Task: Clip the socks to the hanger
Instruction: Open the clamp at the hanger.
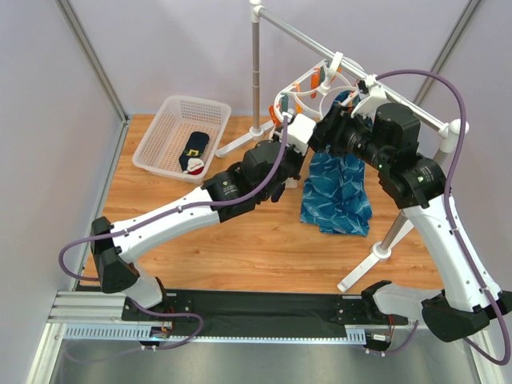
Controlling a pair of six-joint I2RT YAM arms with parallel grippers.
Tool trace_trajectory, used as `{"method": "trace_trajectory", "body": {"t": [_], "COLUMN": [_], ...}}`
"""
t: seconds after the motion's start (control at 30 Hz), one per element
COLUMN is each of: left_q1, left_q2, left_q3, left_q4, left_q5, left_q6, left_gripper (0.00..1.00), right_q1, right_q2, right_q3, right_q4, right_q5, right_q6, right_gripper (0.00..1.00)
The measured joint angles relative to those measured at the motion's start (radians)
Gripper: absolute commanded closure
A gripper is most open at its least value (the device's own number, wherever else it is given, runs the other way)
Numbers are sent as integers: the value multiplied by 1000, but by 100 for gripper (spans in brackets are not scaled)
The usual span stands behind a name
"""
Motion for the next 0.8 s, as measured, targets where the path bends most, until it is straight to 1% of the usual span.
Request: {"method": "trace_trajectory", "body": {"t": [0.07,0.13,0.2,0.27,0.4,0.5,0.7,0.73,0.8], "left_q1": [2,4,6,7,7,8,6,6,5], "left_q2": [-23,-45,-59,-75,-109,-119,-113,-107,-101], "left_q3": [-43,-75,-86,-100,-139,-152,-148,-142,-138], "left_q4": [34,50,61,71,93,109,120,116,113], "left_q5": [18,31,48,61,78,77,46,37,24], "left_q6": [-3,-3,-3,-3,-2,2,44,49,51], "left_gripper": [100,100,100,100,100,100,100,100,100], "right_q1": [3,9,10,10,10,10,9,9,7], "right_q2": [0,5,18,37,60,69,89,88,77], "right_q3": [-5,-4,9,27,55,78,99,95,70], "right_q4": [10,14,14,15,7,-11,-6,-1,26], "right_q5": [2,-2,-2,1,43,82,80,72,58], "right_q6": [13,35,57,79,121,148,160,155,140], "right_gripper": [45,45,42,35,35,33,26,26,30]}}
